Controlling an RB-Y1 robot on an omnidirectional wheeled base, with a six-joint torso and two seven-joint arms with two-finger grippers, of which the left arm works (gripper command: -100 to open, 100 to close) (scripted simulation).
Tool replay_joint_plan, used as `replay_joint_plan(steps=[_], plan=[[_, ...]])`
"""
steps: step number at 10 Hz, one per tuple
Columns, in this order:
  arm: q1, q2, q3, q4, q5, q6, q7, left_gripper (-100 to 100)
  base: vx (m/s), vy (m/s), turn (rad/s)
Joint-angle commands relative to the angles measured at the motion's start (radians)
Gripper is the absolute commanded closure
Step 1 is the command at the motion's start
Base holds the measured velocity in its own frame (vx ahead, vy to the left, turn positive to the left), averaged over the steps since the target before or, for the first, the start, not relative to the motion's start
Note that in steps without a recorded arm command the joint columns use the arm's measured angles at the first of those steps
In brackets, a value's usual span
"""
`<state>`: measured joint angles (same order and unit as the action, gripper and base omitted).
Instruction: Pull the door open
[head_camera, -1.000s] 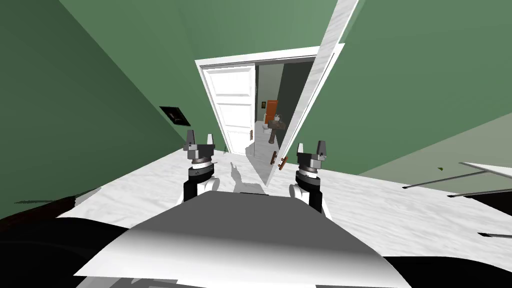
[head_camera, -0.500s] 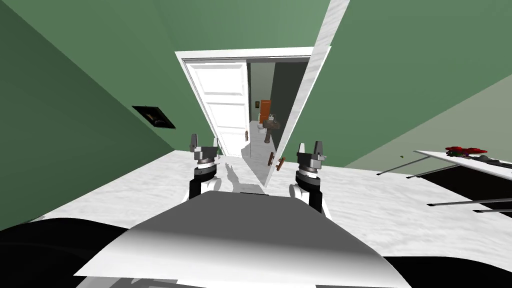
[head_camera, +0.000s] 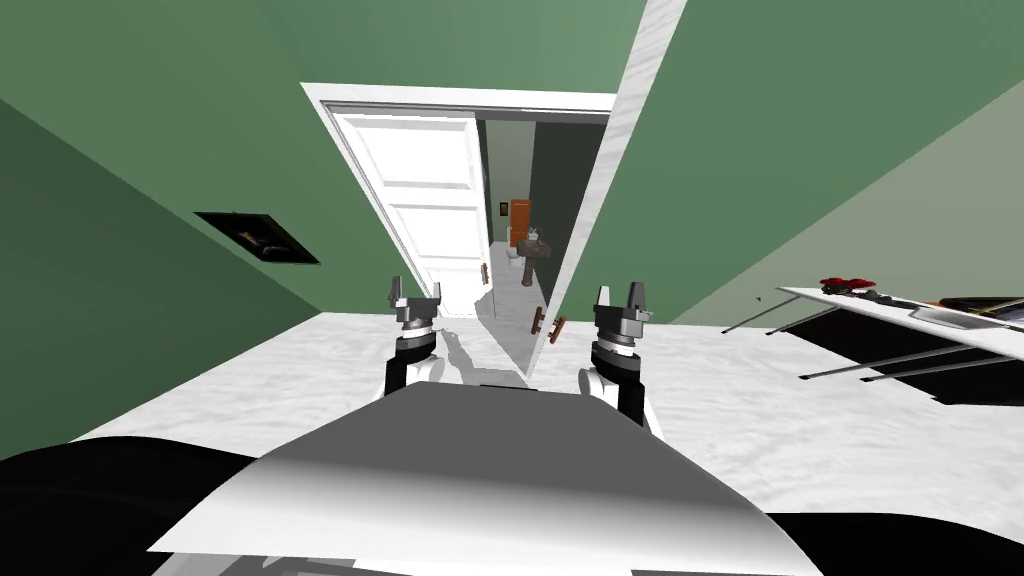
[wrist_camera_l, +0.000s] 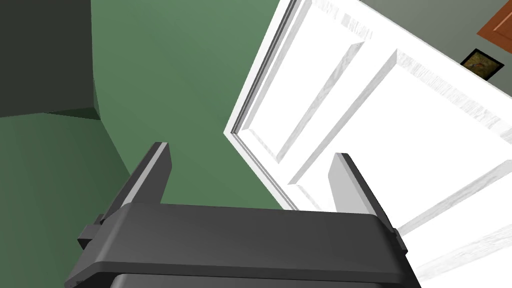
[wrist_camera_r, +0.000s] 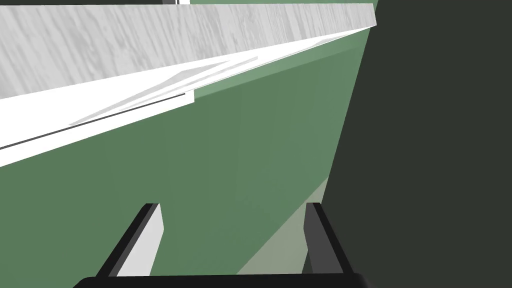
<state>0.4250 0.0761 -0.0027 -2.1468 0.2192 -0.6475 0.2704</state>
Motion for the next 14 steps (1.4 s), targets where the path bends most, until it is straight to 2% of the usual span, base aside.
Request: replay_joint_plan(steps=[1,2,3,7,8,14], plan=[[-0.012,0.006,-0.007,0.044,0.028,-0.011,0.024,-100,0.076,0.038,-0.173],[-0.017,0.013,-0.009,0.072,0.051,-0.018,0.043,-100,0.081,0.036,-0.201],[-0.017,0.013,-0.009,0.072,0.051,-0.018,0.043,-100,0.058,0.025,-0.057],[-0.039,0.041,-0.017,0.187,0.143,-0.049,0.12,-100,0.084,0.04,-0.187],[-0.039,0.041,-0.017,0.188,0.143,-0.049,0.12,-100,0.048,0.038,-0.049],[-0.076,0.086,-0.031,0.37,0.296,-0.099,0.249,-100,0.074,0.051,-0.191]])
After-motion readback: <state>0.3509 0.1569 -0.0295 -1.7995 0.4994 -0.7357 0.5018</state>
